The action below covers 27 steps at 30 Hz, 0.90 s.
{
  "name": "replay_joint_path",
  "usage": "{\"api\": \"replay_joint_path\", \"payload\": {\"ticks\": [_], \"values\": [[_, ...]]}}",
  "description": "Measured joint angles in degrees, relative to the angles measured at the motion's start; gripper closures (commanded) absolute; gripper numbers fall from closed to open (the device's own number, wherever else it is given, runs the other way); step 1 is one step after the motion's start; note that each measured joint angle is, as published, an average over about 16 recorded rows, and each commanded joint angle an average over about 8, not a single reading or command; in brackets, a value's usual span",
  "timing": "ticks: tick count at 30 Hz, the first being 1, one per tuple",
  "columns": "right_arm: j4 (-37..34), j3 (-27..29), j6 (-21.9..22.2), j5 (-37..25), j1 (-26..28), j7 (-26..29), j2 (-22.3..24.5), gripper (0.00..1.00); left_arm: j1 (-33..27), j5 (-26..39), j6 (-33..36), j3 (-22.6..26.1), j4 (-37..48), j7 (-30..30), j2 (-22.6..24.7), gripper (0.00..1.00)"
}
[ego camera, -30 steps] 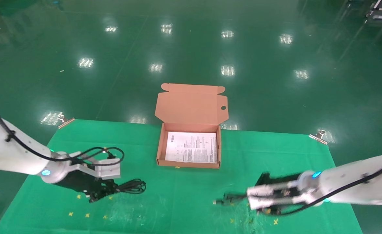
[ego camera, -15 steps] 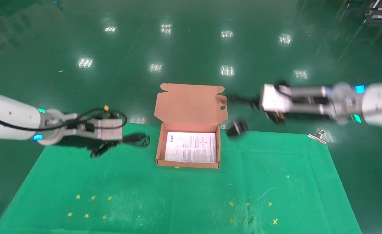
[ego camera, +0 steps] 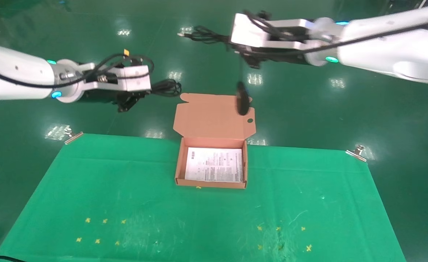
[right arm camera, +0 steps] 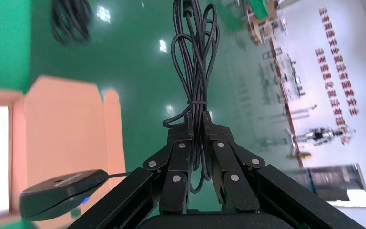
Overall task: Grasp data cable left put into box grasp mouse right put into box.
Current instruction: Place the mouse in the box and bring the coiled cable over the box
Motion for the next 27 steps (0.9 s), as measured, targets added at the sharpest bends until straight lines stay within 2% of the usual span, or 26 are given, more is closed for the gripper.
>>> {"api": "replay_joint_path", "payload": {"ticks": [7,16,27], "values": [[-5.9,-0.1,0.7,1.0,2.4,-3.5,-3.7,1.0,-1.4,0.3,-1.7,-0.4,2.6,0.7,1.4,1.0],[-9.4,-1.0,1.9,1.0,2.5,-4.5,-5.4,1.0,-1.1,1.4,-1.4,0.0,2.7,0.1,0.7,1.0],[-11.0,-3.7,3.4,1.8,-0.5,-3.5,-6.4,1.0,0.5,7.1,3.2,1.7,-2.2,-6.9,-2.7,1.0]]}}
